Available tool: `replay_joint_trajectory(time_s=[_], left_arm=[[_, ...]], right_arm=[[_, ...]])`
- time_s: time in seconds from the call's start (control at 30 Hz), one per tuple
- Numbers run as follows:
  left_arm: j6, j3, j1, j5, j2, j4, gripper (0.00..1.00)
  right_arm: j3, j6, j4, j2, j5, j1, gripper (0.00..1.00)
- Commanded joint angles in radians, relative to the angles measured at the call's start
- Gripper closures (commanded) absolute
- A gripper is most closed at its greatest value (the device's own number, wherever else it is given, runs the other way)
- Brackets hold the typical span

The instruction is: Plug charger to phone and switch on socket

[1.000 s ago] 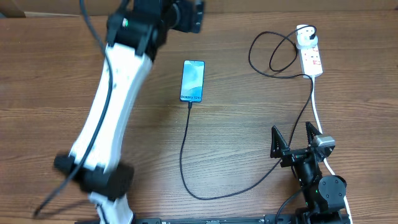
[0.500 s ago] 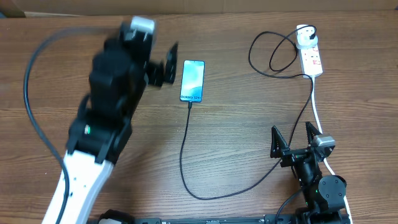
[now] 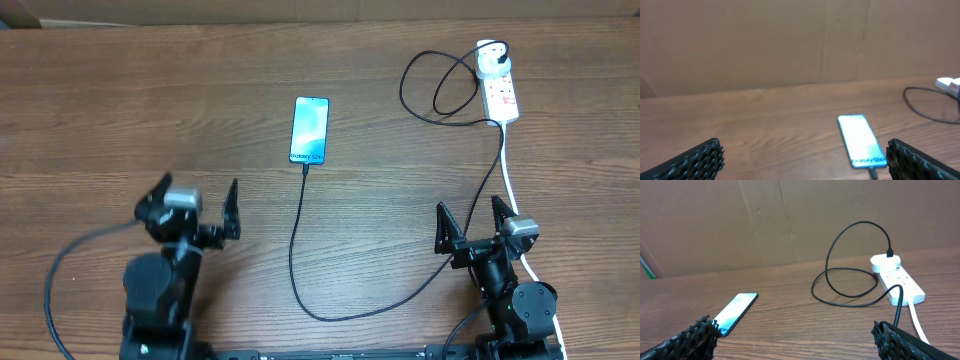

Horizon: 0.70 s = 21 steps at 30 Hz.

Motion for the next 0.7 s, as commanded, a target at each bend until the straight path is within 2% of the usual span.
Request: replay_joint_trajectory(time_s=[0.0,0.17,0.3,0.5,0.67], left_arm=[[0.076,-0.105,0.038,0.044,-0.136,0.01,0.0],[0.217,-0.208,0.068,0.09,-0.291,0.008,0.0],[0.262,-0.262,0.083,0.089,-0.383,-0.002,0.0],[0.294,-0.285,0.087,0.074,-0.431,-0.097,0.0],[0.271,-0.285,0.087,0.053,-0.431,-0.122,0.0]], right_arm=[[-0.011,-0.002,0.006,-0.012,-0.005,0.005,0.0],[-0.011,-0.002,0.005,-0.012,-0.005,0.005,0.0],[-0.011,-0.002,0.005,-0.012,-0.005,0.005,0.0],[-0.011,-0.002,0.006,-0.012,-0.005,0.005,0.0],[-0.011,-0.002,0.005,-0.012,-0.005,0.005,0.0]])
